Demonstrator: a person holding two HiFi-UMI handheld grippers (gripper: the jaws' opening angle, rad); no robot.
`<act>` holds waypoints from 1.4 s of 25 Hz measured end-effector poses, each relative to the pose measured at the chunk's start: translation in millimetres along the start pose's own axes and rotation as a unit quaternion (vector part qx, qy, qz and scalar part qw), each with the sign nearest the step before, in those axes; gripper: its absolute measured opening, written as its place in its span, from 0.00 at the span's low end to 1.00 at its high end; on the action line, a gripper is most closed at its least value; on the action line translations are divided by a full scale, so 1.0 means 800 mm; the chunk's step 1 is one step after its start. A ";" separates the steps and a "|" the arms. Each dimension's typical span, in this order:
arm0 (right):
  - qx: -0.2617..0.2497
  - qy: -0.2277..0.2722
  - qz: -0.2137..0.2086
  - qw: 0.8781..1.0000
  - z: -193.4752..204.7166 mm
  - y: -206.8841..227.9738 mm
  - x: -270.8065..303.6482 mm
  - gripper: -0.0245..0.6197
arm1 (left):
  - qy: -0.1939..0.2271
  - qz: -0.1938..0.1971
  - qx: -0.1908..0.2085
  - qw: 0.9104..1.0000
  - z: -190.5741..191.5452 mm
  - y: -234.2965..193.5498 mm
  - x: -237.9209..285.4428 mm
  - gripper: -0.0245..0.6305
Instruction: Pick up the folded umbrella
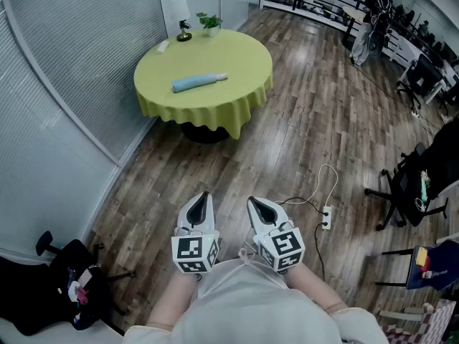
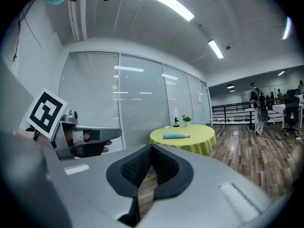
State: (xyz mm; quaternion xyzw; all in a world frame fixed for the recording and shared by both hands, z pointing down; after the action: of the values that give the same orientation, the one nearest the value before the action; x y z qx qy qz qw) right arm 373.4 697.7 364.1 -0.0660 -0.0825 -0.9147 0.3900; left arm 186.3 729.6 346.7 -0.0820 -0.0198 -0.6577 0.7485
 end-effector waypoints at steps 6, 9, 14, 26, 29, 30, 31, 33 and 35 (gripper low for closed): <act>0.000 -0.003 0.002 1.000 0.003 0.005 -0.005 0.04 | -0.003 0.001 -0.002 1.000 0.003 0.008 0.002 0.05; 0.003 -0.009 0.005 1.000 0.006 0.007 -0.006 0.04 | -0.006 0.001 -0.006 1.000 0.005 0.009 0.004 0.05; 0.020 -0.019 0.014 1.000 0.012 0.018 -0.009 0.04 | -0.017 0.002 -0.009 1.000 0.010 0.016 0.009 0.05; 0.046 -0.060 -0.005 0.997 0.045 0.022 0.037 0.04 | -0.040 -0.023 -0.001 0.999 0.023 -0.021 0.033 0.05; 0.045 -0.063 -0.003 0.997 0.047 0.022 0.066 0.04 | -0.042 -0.026 -0.004 0.999 0.027 -0.048 0.051 0.05; 0.044 -0.065 -0.001 0.997 0.047 0.023 0.077 0.04 | -0.042 -0.026 -0.007 0.999 0.028 -0.057 0.059 0.05; 0.044 -0.068 0.002 0.997 0.046 0.025 0.089 0.04 | -0.042 -0.025 -0.009 0.999 0.027 -0.066 0.068 0.05; 0.046 -0.076 0.011 0.996 0.043 0.029 0.116 0.04 | -0.043 -0.021 -0.013 0.999 0.025 -0.086 0.088 0.05; 0.049 -0.081 0.022 0.995 0.035 0.030 0.146 0.04 | -0.045 -0.019 -0.019 0.999 0.020 -0.113 0.110 0.05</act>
State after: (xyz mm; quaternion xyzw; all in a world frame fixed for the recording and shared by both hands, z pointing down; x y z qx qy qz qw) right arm 312.0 604.6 415.5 -0.1224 -0.1572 -0.8926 0.4045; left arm 110.2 634.8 382.9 -0.1253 -0.0431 -0.6675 0.7327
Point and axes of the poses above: the fingertips, and each gripper's own axes: x forward along the fingers, y to its right, z out of its underside, the point moved 9 cm from there along -x, backward along the fingers, and after that the axes turned 2 degrees about y, right-handed, at the moved point
